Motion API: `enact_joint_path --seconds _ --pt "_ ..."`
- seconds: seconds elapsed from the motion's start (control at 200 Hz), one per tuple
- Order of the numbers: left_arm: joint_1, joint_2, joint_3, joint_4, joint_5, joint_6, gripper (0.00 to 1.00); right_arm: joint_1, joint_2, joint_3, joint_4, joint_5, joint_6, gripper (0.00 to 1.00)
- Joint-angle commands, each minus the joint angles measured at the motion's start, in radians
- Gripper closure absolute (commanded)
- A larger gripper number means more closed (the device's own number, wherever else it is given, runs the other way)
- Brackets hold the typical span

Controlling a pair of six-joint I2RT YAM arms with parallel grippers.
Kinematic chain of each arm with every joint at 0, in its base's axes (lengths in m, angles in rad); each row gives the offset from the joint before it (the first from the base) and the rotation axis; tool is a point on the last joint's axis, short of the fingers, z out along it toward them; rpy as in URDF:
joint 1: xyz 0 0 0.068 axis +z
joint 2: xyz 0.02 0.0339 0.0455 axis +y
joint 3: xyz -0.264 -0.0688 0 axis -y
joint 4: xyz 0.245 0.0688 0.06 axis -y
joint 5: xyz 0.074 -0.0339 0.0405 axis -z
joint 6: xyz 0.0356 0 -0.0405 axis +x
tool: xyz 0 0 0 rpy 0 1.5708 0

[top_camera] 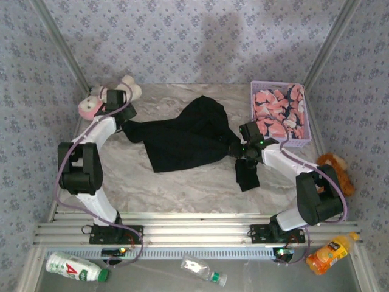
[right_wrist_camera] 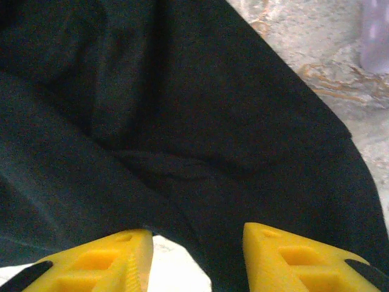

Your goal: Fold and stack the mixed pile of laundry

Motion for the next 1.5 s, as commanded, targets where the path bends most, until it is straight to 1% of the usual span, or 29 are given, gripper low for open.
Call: enact_joint_path --seconds 0.0,0.11,0.185,0.275,0.375,0.465,0.565,0.665,0.72,0.804,0.839,0.874,0.944,0.959,0.994,1.114,1.249,1.354,1.399,1.434,1.459,1.494 --pt "-0.067 -0.147 -0.081 -0.026 0.062 0.011 0.16 0.001 -0.014 0.042 0.02 -0.038 -0.04 0.51" --pt "-0.134 -0.233 -0.199 0.003 0.148 -0.046 0.16 0.01 0.001 0.089 0.03 -0.018 -0.061 0.47" --pt "-0.188 -0.269 -0.268 0.008 0.181 -0.087 0.17 0.02 0.03 0.125 0.046 -0.005 -0.065 0.45" --pt "-0.258 -0.302 -0.338 -0.006 0.179 -0.117 0.18 0.038 0.092 0.187 0.054 0.03 -0.067 0.43" --pt "-0.313 -0.324 -0.41 0.006 0.176 -0.161 0.19 0.052 0.19 0.255 0.075 0.082 -0.071 0.41" --pt "-0.344 -0.317 -0.453 0.016 0.177 -0.181 0.2 0.054 0.29 0.325 0.072 0.145 -0.08 0.38" --pt "-0.372 -0.284 -0.473 0.013 0.176 -0.186 0.2 0.053 0.401 0.438 0.035 0.163 -0.097 0.37" --pt "-0.384 -0.244 -0.497 0.011 0.168 -0.195 0.2 0.052 0.484 0.507 0.014 0.167 -0.111 0.38" --pt "-0.384 -0.228 -0.514 0.018 0.169 -0.196 0.21 0.055 0.512 0.53 -0.005 0.177 -0.11 0.44" --pt "-0.383 -0.199 -0.538 0.012 0.139 -0.188 0.26 0.043 0.528 0.539 -0.018 0.218 -0.107 0.59" --pt "-0.384 -0.188 -0.541 -0.001 0.121 -0.178 0.31 0.032 0.529 0.542 -0.019 0.227 -0.102 0.69" --pt "-0.383 -0.177 -0.541 -0.02 0.104 -0.164 0.37 0.018 0.525 0.545 -0.019 0.224 -0.094 0.76" --pt "-0.381 -0.163 -0.534 -0.066 0.053 -0.134 0.47 -0.012 0.515 0.55 -0.015 0.216 -0.086 0.97" --pt "-0.381 -0.163 -0.534 -0.078 0.041 -0.129 0.49 -0.018 0.512 0.551 -0.015 0.216 -0.086 1.0" --pt "-0.375 -0.168 -0.533 -0.099 0.016 -0.119 0.52 -0.029 0.502 0.553 -0.012 0.216 -0.09 1.0" --pt "-0.331 -0.217 -0.549 -0.136 -0.04 -0.097 0.54 -0.063 0.474 0.566 -0.007 0.247 -0.108 1.0" --pt "-0.23 -0.257 -0.561 -0.148 -0.038 -0.078 0.52 -0.124 0.484 0.587 -0.032 0.274 -0.075 1.0" --pt "-0.173 -0.285 -0.559 -0.146 -0.048 -0.06 0.51 -0.155 0.497 0.586 -0.031 0.277 -0.041 1.0" --pt "-0.159 -0.292 -0.551 -0.142 -0.047 -0.056 0.51 -0.161 0.5 0.588 -0.034 0.281 -0.031 0.95" --pt "-0.157 -0.297 -0.541 -0.141 -0.043 -0.056 0.51 -0.167 0.503 0.59 -0.037 0.28 -0.019 0.86" --pt "-0.157 -0.299 -0.532 -0.141 -0.032 -0.055 0.5 -0.171 0.502 0.591 -0.032 0.278 -0.01 0.77" --pt "-0.158 -0.3 -0.524 -0.137 -0.011 -0.058 0.48 -0.172 0.502 0.591 -0.015 0.274 -0.008 0.71"
